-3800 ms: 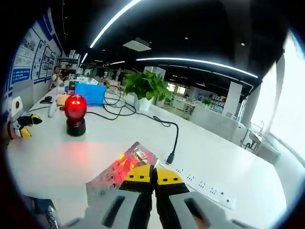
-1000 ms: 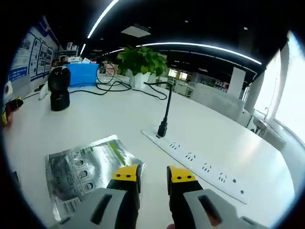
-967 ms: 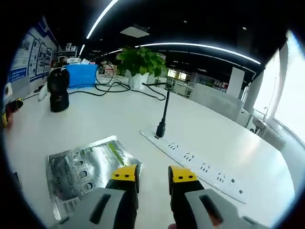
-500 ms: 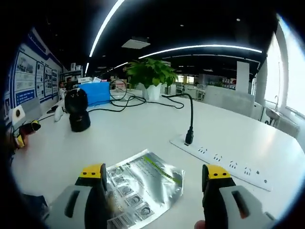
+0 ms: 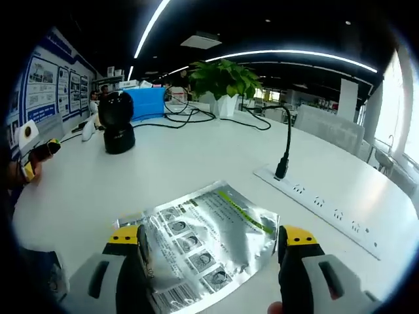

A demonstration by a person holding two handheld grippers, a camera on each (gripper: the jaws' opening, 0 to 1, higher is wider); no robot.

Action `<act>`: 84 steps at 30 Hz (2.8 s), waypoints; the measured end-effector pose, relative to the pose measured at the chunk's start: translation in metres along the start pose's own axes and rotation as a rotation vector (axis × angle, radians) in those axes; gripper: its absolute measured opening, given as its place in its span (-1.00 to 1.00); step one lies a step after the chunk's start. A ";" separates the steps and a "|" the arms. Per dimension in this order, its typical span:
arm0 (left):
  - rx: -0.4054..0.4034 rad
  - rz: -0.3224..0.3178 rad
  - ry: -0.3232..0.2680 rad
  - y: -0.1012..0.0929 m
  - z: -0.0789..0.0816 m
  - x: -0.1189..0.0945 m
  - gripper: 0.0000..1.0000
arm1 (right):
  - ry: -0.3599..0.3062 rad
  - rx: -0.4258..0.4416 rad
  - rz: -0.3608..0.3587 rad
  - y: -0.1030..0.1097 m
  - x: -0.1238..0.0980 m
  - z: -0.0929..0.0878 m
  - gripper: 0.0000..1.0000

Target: Clip sheet goods on table flip sheet goods clip sheet goods scan sheet goods put sheet goods back to table

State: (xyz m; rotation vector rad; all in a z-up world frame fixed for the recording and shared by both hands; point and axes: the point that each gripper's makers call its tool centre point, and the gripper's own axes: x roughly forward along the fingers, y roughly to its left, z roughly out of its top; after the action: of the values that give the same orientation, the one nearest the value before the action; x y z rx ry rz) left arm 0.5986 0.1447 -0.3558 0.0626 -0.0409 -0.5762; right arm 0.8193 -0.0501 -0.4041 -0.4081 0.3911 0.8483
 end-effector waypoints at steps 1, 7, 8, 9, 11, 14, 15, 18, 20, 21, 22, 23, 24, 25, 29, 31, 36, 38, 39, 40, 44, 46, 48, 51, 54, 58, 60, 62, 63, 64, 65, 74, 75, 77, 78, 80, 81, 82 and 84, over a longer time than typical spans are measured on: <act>0.002 0.000 0.001 0.000 0.000 0.000 -0.13 | -0.005 -0.023 -0.006 -0.002 -0.002 0.003 0.49; 0.013 0.000 0.004 -0.001 0.000 0.000 -0.13 | -0.021 0.039 0.031 0.005 0.001 0.004 0.49; 0.012 -0.001 0.003 -0.002 0.000 0.000 -0.13 | -0.015 0.039 0.027 0.004 0.003 0.001 0.48; 0.012 -0.002 0.003 -0.002 0.000 0.000 -0.13 | -0.005 0.051 0.023 0.002 0.004 -0.003 0.46; 0.013 -0.003 0.004 -0.002 0.000 0.000 -0.13 | -0.008 0.076 0.025 0.001 0.006 -0.006 0.46; 0.016 -0.005 0.002 -0.002 0.001 0.000 -0.14 | -0.007 0.090 0.025 0.002 0.006 -0.007 0.48; 0.016 -0.006 0.001 -0.003 0.001 -0.001 -0.14 | -0.006 0.104 0.025 0.002 0.007 -0.008 0.49; 0.016 -0.007 0.001 -0.003 0.001 0.000 -0.14 | -0.005 0.143 0.025 0.003 0.008 -0.012 0.52; 0.016 -0.008 0.002 -0.003 0.001 0.000 -0.14 | -0.007 0.133 0.023 0.003 0.007 -0.011 0.52; 0.018 -0.009 0.002 -0.003 0.001 0.000 -0.14 | -0.007 0.132 0.023 0.003 0.008 -0.011 0.53; 0.020 -0.011 0.001 -0.004 0.001 0.000 -0.14 | -0.009 0.113 0.017 0.003 0.007 -0.009 0.54; 0.022 -0.012 0.001 -0.004 0.001 0.000 -0.14 | -0.020 0.066 0.011 0.002 0.007 -0.006 0.54; 0.023 -0.012 0.002 -0.004 0.001 0.000 -0.14 | -0.016 0.068 0.015 0.006 0.007 -0.005 0.50; 0.023 -0.012 0.001 -0.004 0.001 0.000 -0.15 | -0.015 0.069 0.017 0.007 0.007 -0.004 0.48; 0.018 -0.011 -0.001 -0.004 0.002 -0.001 -0.15 | -0.009 0.145 0.057 0.015 0.010 -0.009 0.36; 0.019 -0.012 -0.001 -0.004 0.001 -0.001 -0.15 | -0.051 0.132 0.068 0.011 0.012 -0.006 0.38; 0.022 -0.012 -0.002 -0.004 0.002 -0.001 -0.15 | -0.026 0.169 0.055 0.018 0.008 -0.010 0.40; 0.017 -0.008 -0.005 -0.003 0.002 -0.001 -0.15 | -0.026 0.172 0.055 0.020 0.007 -0.010 0.40; 0.013 -0.006 -0.007 -0.002 0.003 -0.001 -0.15 | -0.028 0.172 0.054 0.022 0.006 -0.010 0.40; 0.009 -0.005 -0.009 -0.002 0.003 -0.002 -0.15 | -0.029 0.172 0.054 0.022 0.006 -0.009 0.40; 0.003 -0.002 -0.014 -0.001 0.004 -0.002 -0.15 | -0.035 0.177 0.054 0.023 0.006 -0.010 0.40; 0.000 0.000 -0.017 0.000 0.004 -0.002 -0.15 | -0.040 0.178 0.054 0.023 0.006 -0.009 0.40; -0.005 0.003 -0.021 0.001 0.005 -0.003 -0.15 | -0.041 0.178 0.054 0.023 0.007 -0.009 0.41; -0.012 0.007 -0.024 0.002 0.005 -0.003 -0.15 | -0.039 0.177 0.050 0.024 0.008 -0.008 0.42; -0.012 0.012 -0.023 0.002 0.005 -0.003 -0.15 | -0.031 0.181 0.045 0.026 0.009 -0.005 0.49; -0.005 0.014 -0.019 0.001 0.006 -0.003 -0.14 | -0.151 0.211 -0.004 0.023 -0.001 0.025 0.53; -0.009 0.015 -0.020 0.002 0.006 -0.003 -0.14 | -0.161 0.202 -0.002 0.026 -0.008 0.032 0.53; -0.013 0.018 -0.022 0.003 0.006 -0.003 -0.14 | -0.167 0.176 0.001 0.030 -0.015 0.039 0.53; -0.012 0.020 -0.021 0.003 0.006 -0.003 -0.14 | -0.170 0.169 0.001 0.032 -0.019 0.042 0.53; -0.012 0.020 -0.021 0.003 0.006 -0.003 -0.14 | -0.179 0.164 0.000 0.033 -0.023 0.045 0.53; -0.009 0.023 -0.020 0.003 0.006 -0.004 -0.14 | -0.192 0.162 -0.004 0.034 -0.028 0.049 0.53; 0.015 0.042 -0.020 0.005 0.006 -0.006 -0.14 | -0.289 0.141 -0.058 0.040 -0.078 0.069 0.50; 0.011 0.043 -0.020 0.006 0.006 -0.006 -0.14 | -0.293 0.140 -0.062 0.041 -0.083 0.069 0.51; 0.003 0.045 -0.022 0.007 0.006 -0.006 -0.14 | -0.303 0.137 -0.071 0.044 -0.095 0.068 0.51; 0.002 0.046 -0.022 0.007 0.006 -0.006 -0.14 | -0.308 0.139 -0.074 0.045 -0.100 0.067 0.51; 0.002 0.046 -0.022 0.006 0.006 -0.006 -0.14 | -0.314 0.137 -0.083 0.046 -0.109 0.065 0.51; 0.002 0.045 -0.023 0.006 0.006 -0.006 -0.14 | -0.320 0.140 -0.094 0.047 -0.116 0.063 0.50; 0.001 0.045 -0.024 0.006 0.006 -0.007 -0.14 | -0.327 0.142 -0.101 0.047 -0.122 0.062 0.51; -0.003 0.047 -0.028 0.005 0.007 -0.008 -0.14 | -0.344 0.153 -0.112 0.048 -0.131 0.062 0.50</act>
State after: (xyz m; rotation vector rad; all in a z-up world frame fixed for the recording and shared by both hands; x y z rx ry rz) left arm 0.5946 0.1530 -0.3486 0.0507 -0.0686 -0.5304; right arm 0.7132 -0.0740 -0.2969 -0.1363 0.1116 0.7562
